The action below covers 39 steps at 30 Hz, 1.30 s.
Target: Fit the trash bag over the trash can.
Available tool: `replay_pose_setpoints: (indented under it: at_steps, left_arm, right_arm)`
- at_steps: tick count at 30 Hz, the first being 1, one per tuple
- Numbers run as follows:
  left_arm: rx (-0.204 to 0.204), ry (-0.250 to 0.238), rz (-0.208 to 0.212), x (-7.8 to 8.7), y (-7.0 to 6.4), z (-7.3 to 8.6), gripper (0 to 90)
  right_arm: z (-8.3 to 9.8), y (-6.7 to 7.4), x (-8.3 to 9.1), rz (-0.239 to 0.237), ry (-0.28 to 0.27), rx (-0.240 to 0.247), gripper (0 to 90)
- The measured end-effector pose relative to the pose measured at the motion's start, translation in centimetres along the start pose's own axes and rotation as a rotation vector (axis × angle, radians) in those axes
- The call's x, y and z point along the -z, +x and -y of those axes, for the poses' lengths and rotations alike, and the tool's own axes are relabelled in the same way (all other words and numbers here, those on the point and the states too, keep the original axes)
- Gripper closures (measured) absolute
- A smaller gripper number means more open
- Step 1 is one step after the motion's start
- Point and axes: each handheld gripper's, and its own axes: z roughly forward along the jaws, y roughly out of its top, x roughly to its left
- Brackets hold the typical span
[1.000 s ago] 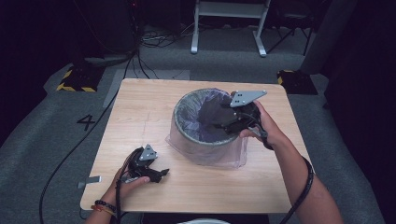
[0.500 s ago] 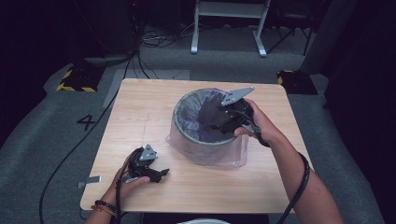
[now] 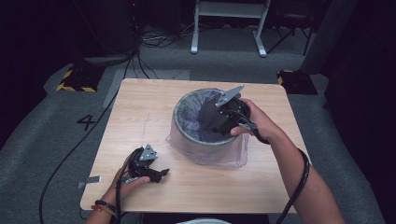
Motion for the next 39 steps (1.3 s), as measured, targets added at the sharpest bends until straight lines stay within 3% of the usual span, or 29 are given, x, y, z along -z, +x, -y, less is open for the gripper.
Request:
replay_pose_setpoints:
  at_steps: [5, 14, 16, 21, 28, 31, 39]
  left_arm:
    - [0.000, 0.000, 0.000, 0.0, 0.0, 0.0, 12.5]
    - [0.000, 0.000, 0.000, 0.0, 0.0, 0.0, 12.5]
    - [0.000, 0.000, 0.000, 0.0, 0.0, 0.0, 12.5]
    - [0.000, 0.000, 0.000, 0.0, 0.0, 0.0, 12.5]
    - [0.000, 0.000, 0.000, 0.0, 0.0, 0.0, 12.5]
    - [0.000, 0.000, 0.000, 0.0, 0.0, 0.0, 12.5]
    - [0.000, 0.000, 0.000, 0.0, 0.0, 0.0, 12.5]
  right_arm:
    - [-0.4, -0.1, -0.4, -0.013, 0.068, -0.004, 21.4]
    - [-0.5, -0.2, -0.5, -0.015, 0.080, -0.015, 21.4]
    - [-0.4, -0.2, -0.4, -0.006, 0.061, -0.021, 23.4]
    - [0.1, -0.4, 0.7, 0.023, -0.045, -0.040, 22.6]
    - [1.5, -0.8, 3.7, 0.070, -0.210, -0.087, 22.6]
    - [2.3, -0.7, 5.0, 0.071, -0.251, -0.094, 22.2]
    - [4.4, -0.5, 7.4, 0.094, -0.299, -0.099, 20.8]
